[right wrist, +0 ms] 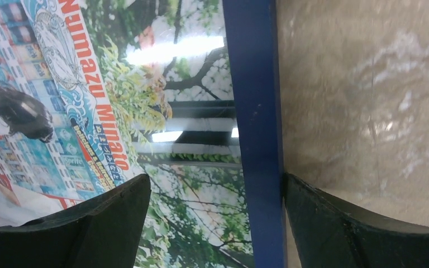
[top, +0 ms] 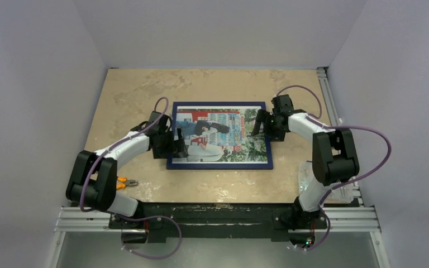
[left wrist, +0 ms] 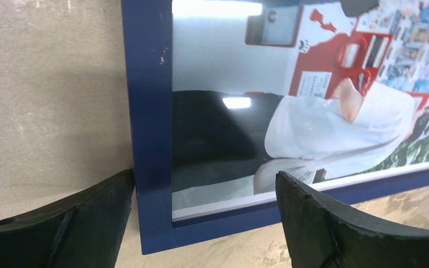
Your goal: Put the photo into the frame
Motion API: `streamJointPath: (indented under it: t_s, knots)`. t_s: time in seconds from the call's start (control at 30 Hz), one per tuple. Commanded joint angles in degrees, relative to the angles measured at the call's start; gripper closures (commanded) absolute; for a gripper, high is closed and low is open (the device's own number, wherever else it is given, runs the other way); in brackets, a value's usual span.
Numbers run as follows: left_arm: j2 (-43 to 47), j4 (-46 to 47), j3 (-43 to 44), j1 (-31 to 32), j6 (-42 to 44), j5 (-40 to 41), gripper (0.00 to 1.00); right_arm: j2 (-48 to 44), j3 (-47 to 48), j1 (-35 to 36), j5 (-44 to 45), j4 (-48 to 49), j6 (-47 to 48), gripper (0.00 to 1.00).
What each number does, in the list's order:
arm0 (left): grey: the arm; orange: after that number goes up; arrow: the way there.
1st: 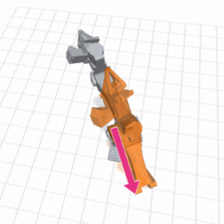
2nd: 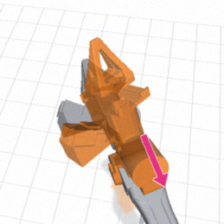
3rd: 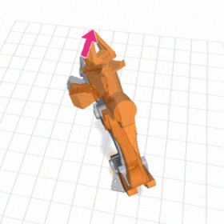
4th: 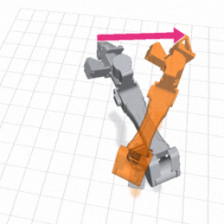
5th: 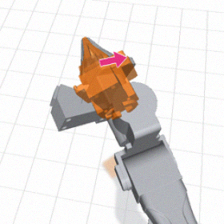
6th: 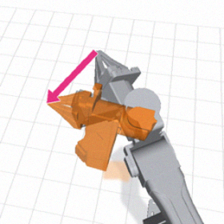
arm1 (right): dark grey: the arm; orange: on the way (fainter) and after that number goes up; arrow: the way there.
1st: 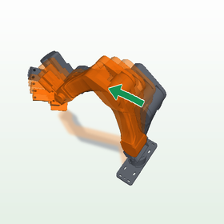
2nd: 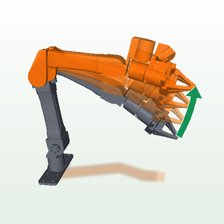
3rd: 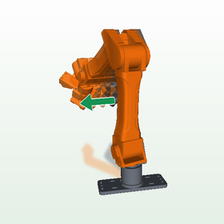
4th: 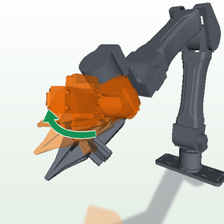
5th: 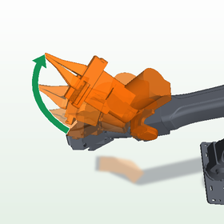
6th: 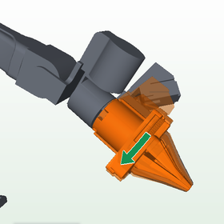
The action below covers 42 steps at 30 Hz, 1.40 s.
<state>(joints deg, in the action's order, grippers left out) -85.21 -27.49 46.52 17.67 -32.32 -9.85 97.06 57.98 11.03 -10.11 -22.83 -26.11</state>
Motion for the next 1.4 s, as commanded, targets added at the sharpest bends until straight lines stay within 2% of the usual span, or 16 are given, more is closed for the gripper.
streamJointPath:
  t_s: [0.0,0.1,0.27,0.47,0.6,0.7,0.87,0.97,1.07,1.13,1.27,1.37]
  knots:
    - [2.22,6.42,-7.24,4.03,-4.01,-9.88,0.08,6.66,5.73,0.93,-5.82,-0.11,0.89,0.14]
    - [5.9,7.45,-9.76,9.44,-7.74,-8.51,0.08,9.76,11.95,0.92,-5.69,-2.72,1.86,0.15]
    - [9.08,10.79,-12.29,22.55,-16.56,-4.96,0.08,15.27,20.46,1.0,-5.14,-5.19,2.45,0.15]
    - [4.51,12.76,-8.02,35.83,-22.29,-2.55,0.08,21.1,27.76,1.1,-3.08,-6.04,3.24,0.16]
    - [-0.05,10.85,-4.18,39.96,-22.24,-3.26,0.05,21.96,32.4,1.0,3.96,-8.96,5.1,0.14]
    - [1.66,8.77,-5.27,40.51,-22.73,-1.89,0.02,17.55,33.57,0.93,9.18,-11.12,6.27,0.12]
    - [10.5,7.25,-7.47,40.51,-21.58,-1.05,0.0,4.67,26.44,0.94,10.8,-11.03,5.1,0.09]
    - [17.35,3.43,-5.54,40.42,-19.25,1.24,0.0,-4.59,16.28,0.93,5.58,-6.43,2.84,0.02]
    - [22.16,-0.55,-1.63,40.29,-16.36,5.2,0.0,-13.01,4.9,0.93,1.32,-1.69,-0.54,0.02]
    - [24.02,-3.21,2.13,39.53,-14.79,7.6,0.0,-16.68,0.02,0.93,0.81,-2.58,-1.97,0.02]
    - [26.26,-6.63,8.36,34.87,-13.8,9.3,0.0,-22.42,-8.79,1.1,0.96,-5.51,-5.46,0.02]
    - [27.1,-6.06,11.49,29.32,-13.54,6.33,0.0,-25.02,-13.31,1.26,2.03,-6.65,-7.03,0.04]
